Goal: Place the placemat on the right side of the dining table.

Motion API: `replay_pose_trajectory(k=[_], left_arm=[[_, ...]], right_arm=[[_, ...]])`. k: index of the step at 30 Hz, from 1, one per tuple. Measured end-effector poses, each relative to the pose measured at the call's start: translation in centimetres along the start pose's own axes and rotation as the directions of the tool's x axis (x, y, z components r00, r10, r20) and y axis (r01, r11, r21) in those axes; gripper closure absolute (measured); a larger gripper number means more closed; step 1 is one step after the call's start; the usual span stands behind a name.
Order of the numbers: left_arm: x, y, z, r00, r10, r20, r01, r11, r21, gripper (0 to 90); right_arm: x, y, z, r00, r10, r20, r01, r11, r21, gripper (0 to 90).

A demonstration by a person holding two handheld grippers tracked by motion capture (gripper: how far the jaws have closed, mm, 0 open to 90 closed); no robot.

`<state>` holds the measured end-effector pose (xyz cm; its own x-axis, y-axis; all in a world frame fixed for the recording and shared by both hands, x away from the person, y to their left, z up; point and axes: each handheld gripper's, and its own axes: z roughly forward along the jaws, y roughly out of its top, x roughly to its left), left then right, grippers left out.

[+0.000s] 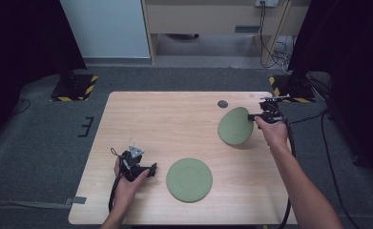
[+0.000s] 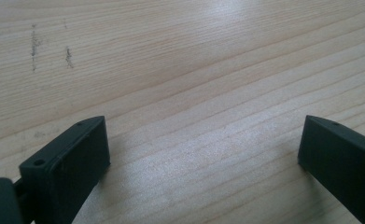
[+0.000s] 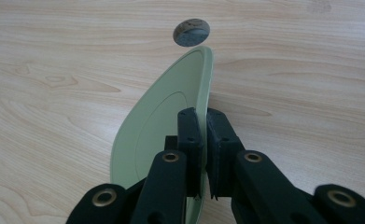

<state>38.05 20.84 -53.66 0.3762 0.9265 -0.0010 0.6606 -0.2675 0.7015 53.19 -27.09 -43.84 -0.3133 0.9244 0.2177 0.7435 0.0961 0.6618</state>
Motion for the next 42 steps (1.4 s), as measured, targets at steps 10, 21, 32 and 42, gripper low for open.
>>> replay_pose_trajectory(k=[10,21,32,42], left_arm=[[0.0,0.0,0.0,1.0000,0.000,0.000,0.000,1.0000,0.000,1.1],[0.1,0.0,0.0,1.0000,0.002,0.006,-0.002,1.0000,0.000,1.1],[0.1,0.0,0.0,1.0000,0.004,0.007,-0.004,1.0000,0.001,1.1],[0.1,0.0,0.0,1.0000,0.004,0.007,-0.004,1.0000,0.001,1.0]], right_arm=[[-1.8,-0.9,1.1,0.9991,0.042,0.000,-0.042,0.9990,0.015,85.9],[-3.2,-1.4,1.5,0.9974,0.070,-0.014,-0.070,0.9972,0.027,85.9],[-4.3,-2.7,1.9,0.9958,0.092,-0.003,-0.091,0.9949,0.043,85.8],[-5.6,-3.7,2.1,0.9928,0.119,0.012,-0.119,0.9914,0.053,85.3]])
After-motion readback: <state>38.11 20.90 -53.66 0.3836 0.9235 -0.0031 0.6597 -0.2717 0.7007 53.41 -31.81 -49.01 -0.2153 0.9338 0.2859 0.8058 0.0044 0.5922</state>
